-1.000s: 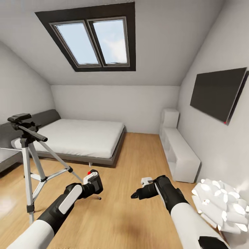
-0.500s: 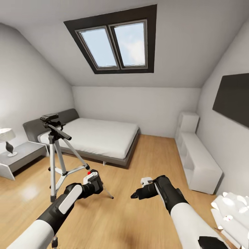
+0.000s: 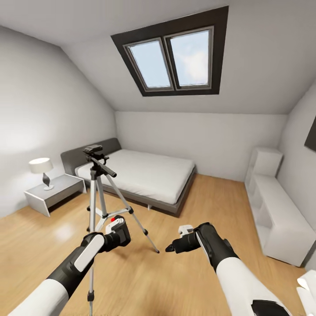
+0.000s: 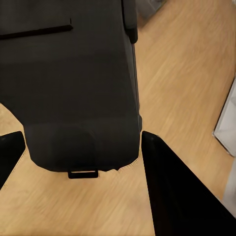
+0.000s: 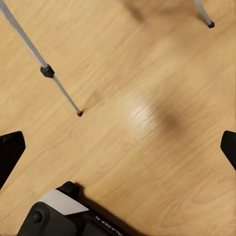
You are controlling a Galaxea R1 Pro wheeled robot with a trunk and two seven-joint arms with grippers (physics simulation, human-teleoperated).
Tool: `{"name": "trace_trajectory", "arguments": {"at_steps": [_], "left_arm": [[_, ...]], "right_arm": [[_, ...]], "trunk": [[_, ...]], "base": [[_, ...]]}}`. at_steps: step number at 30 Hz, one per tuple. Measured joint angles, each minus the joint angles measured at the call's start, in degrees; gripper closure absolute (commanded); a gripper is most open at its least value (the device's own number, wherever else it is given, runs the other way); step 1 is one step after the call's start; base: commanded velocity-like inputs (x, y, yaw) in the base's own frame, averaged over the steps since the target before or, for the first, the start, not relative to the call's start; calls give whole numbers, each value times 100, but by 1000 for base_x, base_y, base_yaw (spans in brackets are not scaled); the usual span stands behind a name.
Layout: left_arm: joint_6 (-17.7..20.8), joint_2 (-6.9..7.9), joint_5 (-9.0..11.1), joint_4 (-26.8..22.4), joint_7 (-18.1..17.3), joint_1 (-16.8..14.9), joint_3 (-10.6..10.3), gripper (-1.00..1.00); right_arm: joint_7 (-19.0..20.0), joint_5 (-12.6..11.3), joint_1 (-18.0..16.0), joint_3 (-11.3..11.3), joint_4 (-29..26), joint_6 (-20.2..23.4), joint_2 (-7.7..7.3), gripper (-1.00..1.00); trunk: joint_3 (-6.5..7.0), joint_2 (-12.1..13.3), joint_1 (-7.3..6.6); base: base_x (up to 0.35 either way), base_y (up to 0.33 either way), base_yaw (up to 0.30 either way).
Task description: Attach the digital camera to the camera tripod in the bedroom.
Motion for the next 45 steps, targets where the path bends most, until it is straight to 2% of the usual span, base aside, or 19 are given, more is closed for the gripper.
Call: {"name": "trace_trajectory", "arguments": {"at_steps": [14,45], "left_arm": [[1,-6,-16,146,0,0,1,100],[-1,0,-18,176,0,-4,8,100]], "right_arm": [[11,-8,1,-5,2,-2,-3,-100],[18,5,2,2,1,-173,-63,-100]], "trunk": [[290,563,-308],[853,1809,-990]], "base": [[0,0,269],[0,0,7]]}}
